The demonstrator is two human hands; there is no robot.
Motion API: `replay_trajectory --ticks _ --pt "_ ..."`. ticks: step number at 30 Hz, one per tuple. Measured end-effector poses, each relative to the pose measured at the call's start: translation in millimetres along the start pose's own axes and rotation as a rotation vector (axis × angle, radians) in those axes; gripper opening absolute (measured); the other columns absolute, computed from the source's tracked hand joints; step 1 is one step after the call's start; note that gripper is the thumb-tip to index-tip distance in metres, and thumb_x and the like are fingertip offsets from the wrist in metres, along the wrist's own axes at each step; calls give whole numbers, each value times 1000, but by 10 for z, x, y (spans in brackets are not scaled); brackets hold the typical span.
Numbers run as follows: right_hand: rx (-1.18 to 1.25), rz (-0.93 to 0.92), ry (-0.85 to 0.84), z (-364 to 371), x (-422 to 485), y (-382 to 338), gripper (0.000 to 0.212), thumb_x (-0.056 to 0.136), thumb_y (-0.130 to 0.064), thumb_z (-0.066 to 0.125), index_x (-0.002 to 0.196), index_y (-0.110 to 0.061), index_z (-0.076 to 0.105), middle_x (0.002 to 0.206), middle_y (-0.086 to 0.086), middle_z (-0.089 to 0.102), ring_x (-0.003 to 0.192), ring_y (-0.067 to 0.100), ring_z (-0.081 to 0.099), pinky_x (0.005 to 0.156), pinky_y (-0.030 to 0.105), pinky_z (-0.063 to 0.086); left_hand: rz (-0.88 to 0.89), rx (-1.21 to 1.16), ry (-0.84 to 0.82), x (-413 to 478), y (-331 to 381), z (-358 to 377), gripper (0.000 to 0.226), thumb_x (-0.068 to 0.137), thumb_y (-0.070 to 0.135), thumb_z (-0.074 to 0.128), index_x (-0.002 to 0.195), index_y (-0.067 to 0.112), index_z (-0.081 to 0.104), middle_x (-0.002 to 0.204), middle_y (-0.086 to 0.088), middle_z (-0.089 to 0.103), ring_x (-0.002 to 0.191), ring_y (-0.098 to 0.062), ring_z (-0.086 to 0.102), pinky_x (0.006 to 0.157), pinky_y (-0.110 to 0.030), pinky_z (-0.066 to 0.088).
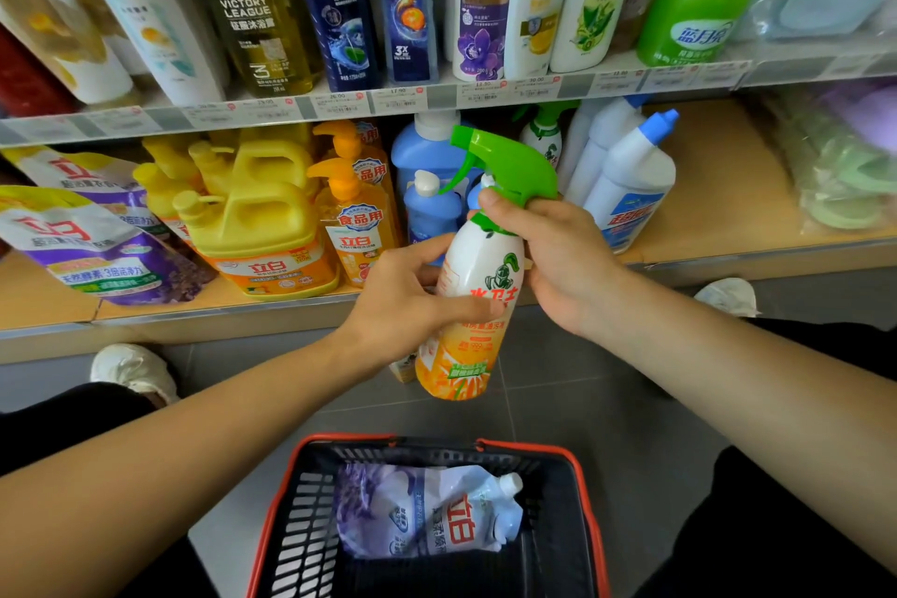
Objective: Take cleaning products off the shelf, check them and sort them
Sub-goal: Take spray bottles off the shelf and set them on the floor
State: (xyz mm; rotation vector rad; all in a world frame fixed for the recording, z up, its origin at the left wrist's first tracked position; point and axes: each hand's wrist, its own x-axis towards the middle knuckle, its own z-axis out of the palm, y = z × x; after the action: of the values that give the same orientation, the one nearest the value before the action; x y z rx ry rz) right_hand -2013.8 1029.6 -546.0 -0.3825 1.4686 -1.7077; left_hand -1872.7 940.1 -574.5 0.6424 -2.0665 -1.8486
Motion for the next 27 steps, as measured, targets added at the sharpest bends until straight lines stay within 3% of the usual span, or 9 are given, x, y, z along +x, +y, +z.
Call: replay_trajectory --ticks 4,7,11,16,19,21,25,27 --pt "95 129 -154 -38 49 -44 33 82 -37 70 105 -14 71 114 8 75 101 22 73 86 45 60 -129 -154 -117 -2 44 -55 45 73 20 88 116 28 74 105 -9 79 96 -28 76 75 -37 63" --pt "106 182 -257 -63 64 -74 26 86 -43 64 90 -24 80 119 3 73 104 20 71 87 43 59 -177 -205 -181 -8 77 -87 44 72 32 85 114 30 73 108 -11 77 98 -31 76 78 -40 63" --pt "166 165 -311 -60 59 -88 30 82 -40 66 103 -20 74 122 5 72 108 22 70 85 39 60 -201 -241 -207 -6 89 -124 33 78 26 80 110 30 75 112 -12 76 100 -32 75 75 -36 61" --pt "77 140 -164 -38 34 -69 36 73 -41 77 100 -16 73 95 8 75 84 25 73 72 42 60 -214 -252 -222 -1 68 -114 32 80 25 77 112 26 75 111 -13 76 99 -31 75 73 -33 60" --pt "41 68 -34 -33 -8 -21 16 76 -34 81 84 -20 78 87 7 77 77 21 74 63 36 59 -178 -212 -155 1 51 -77 39 77 22 85 114 28 74 107 -10 78 96 -28 76 71 -32 60" --pt "7 25 25 -36 -27 12 14 79 -32 81 82 -18 79 85 5 77 72 16 73 56 29 56 -158 -181 -114 4 24 -72 46 76 18 87 119 26 72 106 -10 78 96 -28 76 74 -36 61" --pt "-54 27 28 -49 -35 33 15 82 -33 79 86 -19 79 90 4 78 75 15 71 66 32 55 -160 -147 -94 9 7 -103 53 74 20 87 123 26 70 107 -9 78 99 -28 76 82 -43 62" --pt "-46 62 -19 -55 -38 31 18 86 -35 73 95 -21 78 100 4 77 83 15 72 73 35 55 -171 -171 -104 3 16 -127 50 75 21 88 121 26 70 108 -9 78 99 -27 76 78 -39 62"
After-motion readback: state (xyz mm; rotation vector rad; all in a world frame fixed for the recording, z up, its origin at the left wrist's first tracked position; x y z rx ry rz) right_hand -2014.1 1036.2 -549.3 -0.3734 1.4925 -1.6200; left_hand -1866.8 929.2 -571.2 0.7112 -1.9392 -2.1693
